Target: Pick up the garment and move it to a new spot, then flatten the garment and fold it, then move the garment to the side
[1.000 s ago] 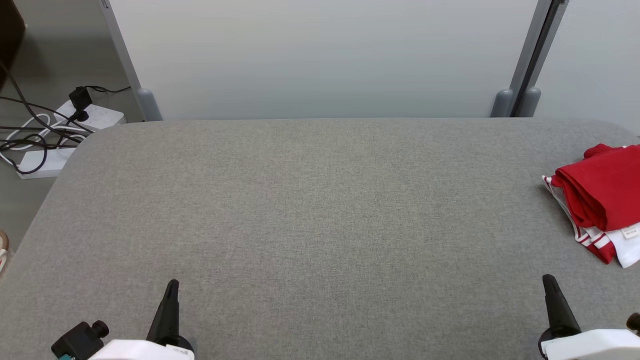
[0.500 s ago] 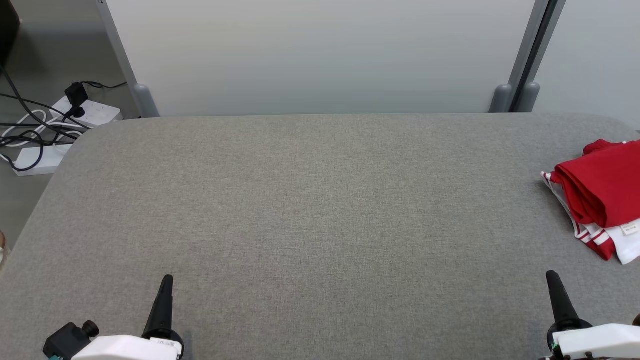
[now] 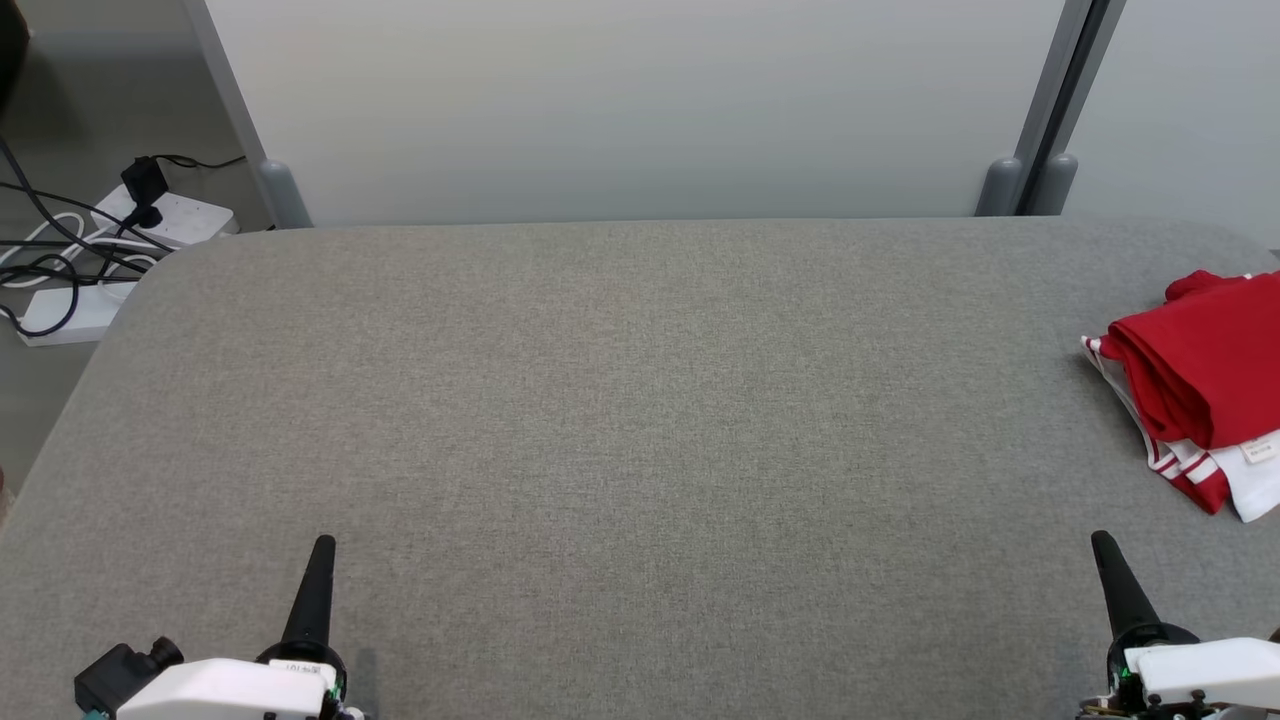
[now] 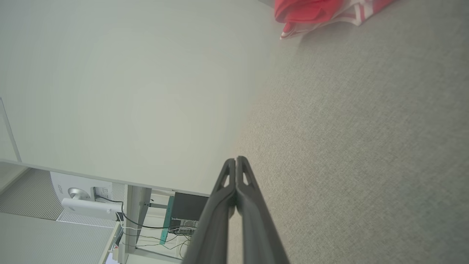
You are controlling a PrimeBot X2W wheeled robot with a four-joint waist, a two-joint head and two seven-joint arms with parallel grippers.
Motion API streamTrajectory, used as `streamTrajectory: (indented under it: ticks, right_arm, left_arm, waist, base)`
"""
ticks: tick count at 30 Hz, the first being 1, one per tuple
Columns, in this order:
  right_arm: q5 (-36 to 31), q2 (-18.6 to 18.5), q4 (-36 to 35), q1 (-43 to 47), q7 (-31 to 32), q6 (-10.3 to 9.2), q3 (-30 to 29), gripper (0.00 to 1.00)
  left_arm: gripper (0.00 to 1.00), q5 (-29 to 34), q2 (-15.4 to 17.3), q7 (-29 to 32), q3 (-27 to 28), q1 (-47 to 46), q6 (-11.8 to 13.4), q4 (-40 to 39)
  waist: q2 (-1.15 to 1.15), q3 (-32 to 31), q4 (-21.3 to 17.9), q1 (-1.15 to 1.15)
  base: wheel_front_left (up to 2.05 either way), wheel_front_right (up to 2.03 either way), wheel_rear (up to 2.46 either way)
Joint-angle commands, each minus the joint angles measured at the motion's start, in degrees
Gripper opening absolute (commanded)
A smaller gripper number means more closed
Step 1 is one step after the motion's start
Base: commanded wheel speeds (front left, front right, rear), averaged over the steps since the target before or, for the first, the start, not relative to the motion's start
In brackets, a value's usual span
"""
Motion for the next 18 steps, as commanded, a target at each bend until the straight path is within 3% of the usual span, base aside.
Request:
streamTrajectory:
  ticks: [1,18]
  right_arm:
    - [1.82,-0.71,-1.58,-3.23,0.60,0.24,0.44,0.00]
    - [12.92,-0.63,-1.38,-4.56,3.40,0.25,-0.51,0.00]
  left_arm:
    - [0.00,-1.90,0.31,0.28,1.85,-3.91,-0.61,-1.07]
    - [0.00,-13.16,0.34,3.09,3.76,-5.68,-1.49,-0.43]
  waist:
    - [0.00,0.06,-0.03,0.00]
    - [0.00,0.89,-0.41,0.00]
  base:
    - [0.00,0.00,0.00]
    - [0.00,0.00,0.00]
